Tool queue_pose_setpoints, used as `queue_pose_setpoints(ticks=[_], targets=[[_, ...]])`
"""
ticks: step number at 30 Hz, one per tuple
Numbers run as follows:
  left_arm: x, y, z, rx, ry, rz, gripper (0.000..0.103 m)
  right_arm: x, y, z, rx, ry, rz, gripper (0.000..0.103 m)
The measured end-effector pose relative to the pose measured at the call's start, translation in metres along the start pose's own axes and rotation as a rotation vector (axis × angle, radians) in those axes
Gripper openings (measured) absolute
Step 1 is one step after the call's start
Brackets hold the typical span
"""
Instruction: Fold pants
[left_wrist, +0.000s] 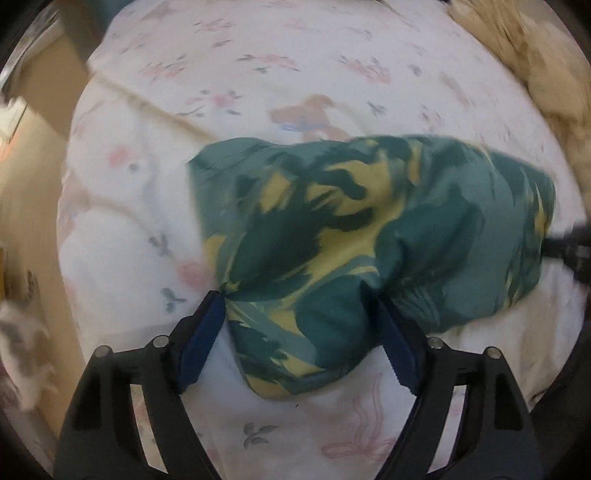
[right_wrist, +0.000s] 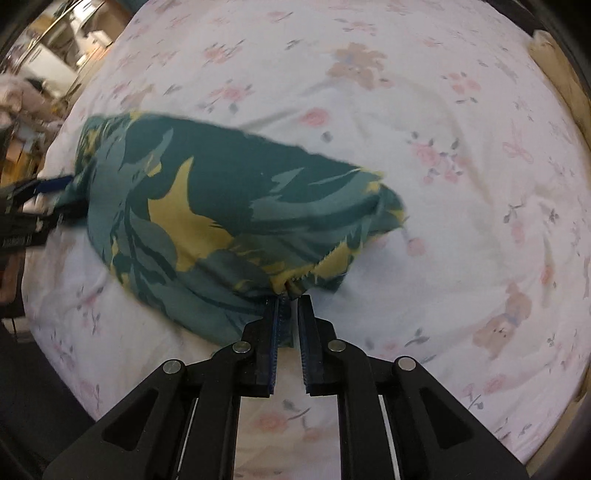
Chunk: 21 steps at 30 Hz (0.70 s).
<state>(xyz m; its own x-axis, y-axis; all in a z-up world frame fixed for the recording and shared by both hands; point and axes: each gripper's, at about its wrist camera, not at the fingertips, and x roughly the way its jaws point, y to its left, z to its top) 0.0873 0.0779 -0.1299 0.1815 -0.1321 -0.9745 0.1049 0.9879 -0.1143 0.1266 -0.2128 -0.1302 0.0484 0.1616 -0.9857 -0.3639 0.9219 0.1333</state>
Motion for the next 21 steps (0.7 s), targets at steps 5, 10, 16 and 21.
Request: queue_pose_setpoints(ticks=[5, 10, 16, 21], targets=[[-0.043, 0.011, -0.001, -0.153, -0.083, -0.031, 0.075, -0.028, -0.012, -0.007, 0.046, -0.046, 0.025, 0.012], [-0.072, 0.015, 0.007, -0.238, -0.283, -0.094, 0.072, -0.070, -0.040, 0.009, 0.214, -0.283, 0.230, 0.012], [-0.003, 0.013, 0.040, -0.286, -0.176, -0.217, 0.026, -0.021, -0.017, 0.046, 0.225, -0.204, 0.235, 0.012], [0.008, 0.029, 0.041, -0.334, -0.164, -0.030, 0.001, -0.002, -0.036, 0.047, 0.255, -0.180, 0.090, 0.004]])
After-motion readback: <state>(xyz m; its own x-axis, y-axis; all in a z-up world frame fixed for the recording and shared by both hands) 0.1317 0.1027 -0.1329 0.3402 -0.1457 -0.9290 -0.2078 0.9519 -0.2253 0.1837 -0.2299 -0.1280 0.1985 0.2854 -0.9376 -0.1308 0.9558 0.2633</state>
